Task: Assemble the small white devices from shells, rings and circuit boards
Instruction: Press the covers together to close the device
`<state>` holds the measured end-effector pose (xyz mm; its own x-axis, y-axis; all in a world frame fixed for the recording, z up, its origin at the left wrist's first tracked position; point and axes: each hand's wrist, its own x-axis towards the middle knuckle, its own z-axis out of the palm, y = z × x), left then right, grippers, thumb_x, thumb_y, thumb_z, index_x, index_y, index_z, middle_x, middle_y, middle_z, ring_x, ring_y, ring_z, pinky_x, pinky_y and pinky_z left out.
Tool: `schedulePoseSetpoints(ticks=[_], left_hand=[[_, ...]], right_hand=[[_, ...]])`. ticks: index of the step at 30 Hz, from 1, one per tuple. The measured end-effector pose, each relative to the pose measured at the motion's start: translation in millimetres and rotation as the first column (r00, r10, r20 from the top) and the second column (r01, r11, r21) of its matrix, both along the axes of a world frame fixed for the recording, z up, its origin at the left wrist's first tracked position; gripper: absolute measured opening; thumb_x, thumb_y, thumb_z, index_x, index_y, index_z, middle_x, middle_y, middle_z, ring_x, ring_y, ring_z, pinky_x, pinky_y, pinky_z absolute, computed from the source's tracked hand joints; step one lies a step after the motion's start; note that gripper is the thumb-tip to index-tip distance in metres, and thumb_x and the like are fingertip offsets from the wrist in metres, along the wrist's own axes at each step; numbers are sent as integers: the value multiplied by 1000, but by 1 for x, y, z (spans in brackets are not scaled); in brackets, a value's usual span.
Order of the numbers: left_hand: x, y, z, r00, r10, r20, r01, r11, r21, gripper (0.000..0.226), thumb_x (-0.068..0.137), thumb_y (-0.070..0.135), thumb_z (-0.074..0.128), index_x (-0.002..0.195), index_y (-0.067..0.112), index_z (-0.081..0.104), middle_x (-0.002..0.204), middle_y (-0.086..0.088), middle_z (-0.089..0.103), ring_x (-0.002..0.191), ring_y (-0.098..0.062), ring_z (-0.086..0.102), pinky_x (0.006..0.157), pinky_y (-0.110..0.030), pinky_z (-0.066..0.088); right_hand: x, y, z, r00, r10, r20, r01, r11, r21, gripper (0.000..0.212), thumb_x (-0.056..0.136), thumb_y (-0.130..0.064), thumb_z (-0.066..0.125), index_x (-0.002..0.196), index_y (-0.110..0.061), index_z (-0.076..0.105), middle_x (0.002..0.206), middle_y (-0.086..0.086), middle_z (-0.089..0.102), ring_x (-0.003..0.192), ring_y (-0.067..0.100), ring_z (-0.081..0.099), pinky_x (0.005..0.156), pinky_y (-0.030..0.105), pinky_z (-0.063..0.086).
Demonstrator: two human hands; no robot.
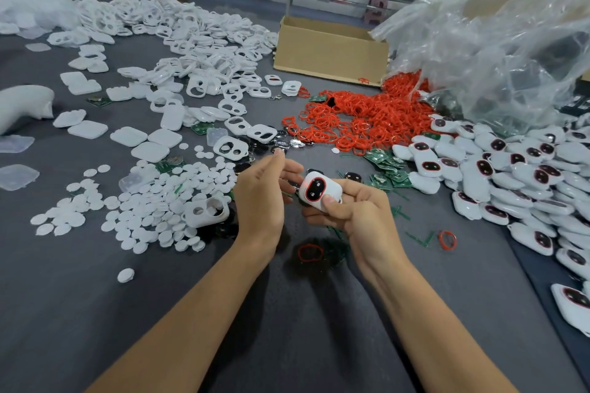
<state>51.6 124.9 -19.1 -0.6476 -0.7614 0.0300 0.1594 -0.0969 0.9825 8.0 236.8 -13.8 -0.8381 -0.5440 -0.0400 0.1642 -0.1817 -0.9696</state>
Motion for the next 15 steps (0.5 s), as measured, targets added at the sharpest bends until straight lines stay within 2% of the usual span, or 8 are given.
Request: schedulePoseSetpoints(ticks=[2,5,7,12,14,15], left_hand=[[0,0,-1,1000,-15,6,15,1000,-8,40,100,22,46,69,12,69,65,-3,68,56,-14,55,51,-24,42],[1,3,-1,999,-50,4,50,998,-46,35,96,18,53,68,10,72,69,-10,70,63,-16,59,59,-26,46],[2,4,-1,999,-50,-10,49,996,-69,26,91,12,61,67,9,72,72,-12,69,66,-11,58,61,-19,46],[2,6,-2,995,-96,1,95,987,-133,32,87,5,65,61,22,70,60,12,65,61,0,56,61,-11,43],[2,7,-1,994,-105,9,105,985,-139,29,87,5,64,63,19,71,61,11,66,61,1,56,60,-9,43],[3,7,0,994,-105,4,104,987,-121,25,87,5,63,67,16,73,64,5,67,61,0,57,59,-10,44]], right_hand=[[-1,0,-1,1000,0,14,0,1000,2,26,85,17,46,98,6,65,75,15,70,57,23,65,55,26,54],[-1,-1,-2,999,29,32,-29,1000,-9,25,90,13,45,106,6,63,87,17,71,69,21,69,61,24,55],[0,-2,-2,998,43,45,-42,999,-31,24,92,11,44,106,5,63,88,17,72,74,21,70,63,22,55],[-3,2,1,999,0,46,0,1000,14,28,87,15,42,94,1,66,79,15,73,66,24,70,58,23,55],[-3,2,1,999,-5,37,4,1000,19,29,89,14,43,91,-1,67,77,11,73,66,21,71,58,21,55],[-3,2,2,1000,2,31,-3,1000,9,28,90,13,43,93,-2,66,77,10,74,68,19,71,60,20,55]])
